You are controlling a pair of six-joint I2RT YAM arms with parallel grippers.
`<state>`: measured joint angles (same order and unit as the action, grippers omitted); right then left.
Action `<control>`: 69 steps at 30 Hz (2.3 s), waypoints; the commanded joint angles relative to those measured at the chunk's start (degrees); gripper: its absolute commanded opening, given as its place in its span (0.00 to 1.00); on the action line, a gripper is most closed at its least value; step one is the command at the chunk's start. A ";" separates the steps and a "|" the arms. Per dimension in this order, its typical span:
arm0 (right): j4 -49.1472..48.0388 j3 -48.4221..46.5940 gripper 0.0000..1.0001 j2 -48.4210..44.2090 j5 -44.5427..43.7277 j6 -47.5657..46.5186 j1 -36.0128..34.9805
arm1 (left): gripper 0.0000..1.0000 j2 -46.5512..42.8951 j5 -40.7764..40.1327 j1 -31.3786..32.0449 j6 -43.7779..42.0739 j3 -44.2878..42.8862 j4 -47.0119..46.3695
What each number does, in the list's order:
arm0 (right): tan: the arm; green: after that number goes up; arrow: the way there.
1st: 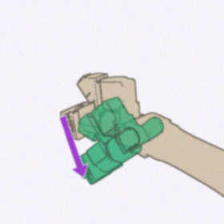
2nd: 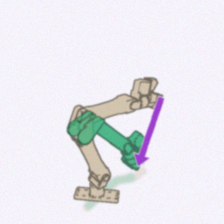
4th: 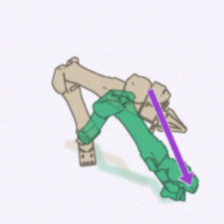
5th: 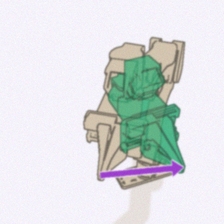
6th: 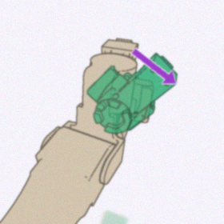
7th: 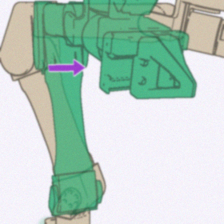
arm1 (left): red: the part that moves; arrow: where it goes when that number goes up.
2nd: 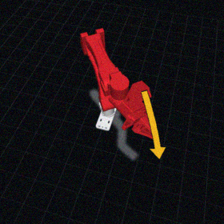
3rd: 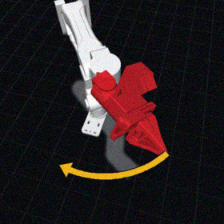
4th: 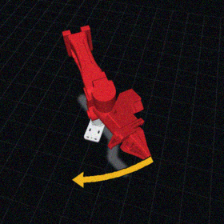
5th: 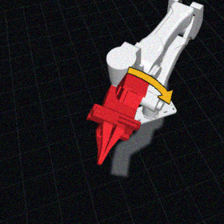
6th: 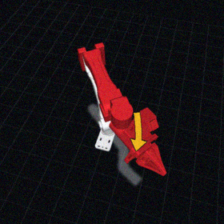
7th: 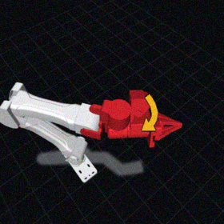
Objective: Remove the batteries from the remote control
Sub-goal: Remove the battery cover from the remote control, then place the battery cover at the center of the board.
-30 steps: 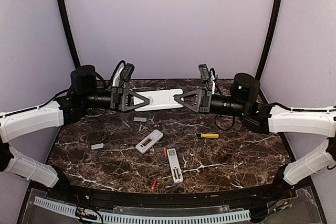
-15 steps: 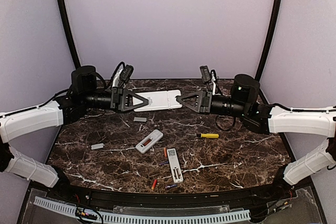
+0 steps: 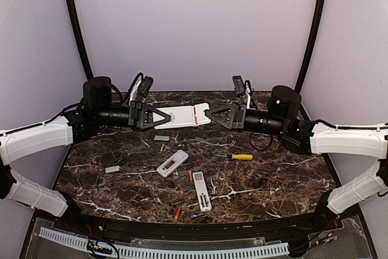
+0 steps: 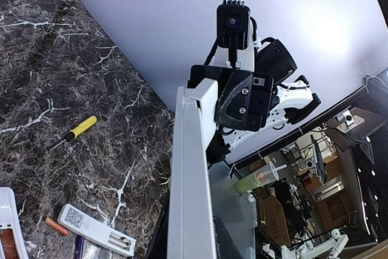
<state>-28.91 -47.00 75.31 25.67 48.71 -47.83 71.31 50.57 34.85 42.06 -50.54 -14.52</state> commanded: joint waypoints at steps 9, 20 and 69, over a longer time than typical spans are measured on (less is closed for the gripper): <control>0.86 1.12 0.00 -2.89 -1.04 -1.12 1.33 | 0.00 -1.92 -4.73 -6.80 -4.85 1.40 7.99; 12.18 1.69 0.00 3.55 -7.58 -3.83 1.34 | 0.00 -1.91 -2.46 -22.64 -21.80 -2.44 23.68; 27.86 -13.06 0.41 29.88 -5.32 -9.42 3.13 | 0.00 -0.04 0.71 -29.13 -23.67 -0.96 22.77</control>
<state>-3.92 -57.67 105.43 22.06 41.89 -43.24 71.66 49.10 5.74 18.63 -50.96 9.10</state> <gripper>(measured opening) 0.367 0.144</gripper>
